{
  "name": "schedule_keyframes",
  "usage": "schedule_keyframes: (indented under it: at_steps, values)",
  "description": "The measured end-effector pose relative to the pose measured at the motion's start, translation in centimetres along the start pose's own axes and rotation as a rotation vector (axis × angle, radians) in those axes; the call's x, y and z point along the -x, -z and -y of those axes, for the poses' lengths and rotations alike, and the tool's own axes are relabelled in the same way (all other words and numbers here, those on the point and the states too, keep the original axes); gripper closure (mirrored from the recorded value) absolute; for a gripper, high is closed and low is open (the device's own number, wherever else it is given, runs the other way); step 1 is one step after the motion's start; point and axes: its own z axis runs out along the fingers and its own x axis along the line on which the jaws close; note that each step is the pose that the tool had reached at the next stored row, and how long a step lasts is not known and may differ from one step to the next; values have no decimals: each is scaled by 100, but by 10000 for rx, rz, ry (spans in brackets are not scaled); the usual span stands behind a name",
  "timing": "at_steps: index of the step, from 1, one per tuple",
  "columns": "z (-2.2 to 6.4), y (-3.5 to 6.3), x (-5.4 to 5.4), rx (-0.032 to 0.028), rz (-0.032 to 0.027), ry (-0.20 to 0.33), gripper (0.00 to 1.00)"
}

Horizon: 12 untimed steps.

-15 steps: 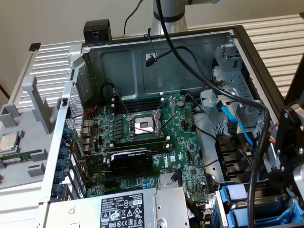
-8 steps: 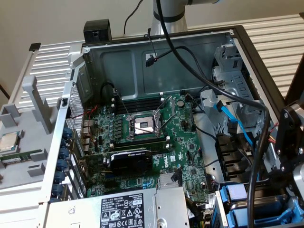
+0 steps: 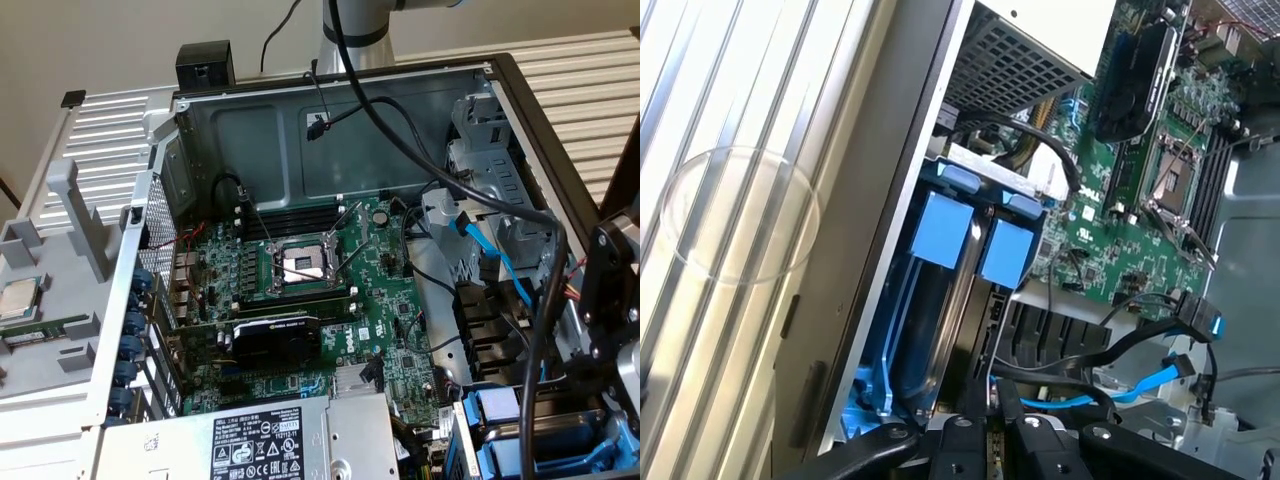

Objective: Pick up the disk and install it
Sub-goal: 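Insert the first disk wire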

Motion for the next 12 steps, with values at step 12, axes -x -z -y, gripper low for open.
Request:
schedule_keyframes:
  at_steps: [12]
  values:
    - [-21,67,54,45,-190,-54,83]
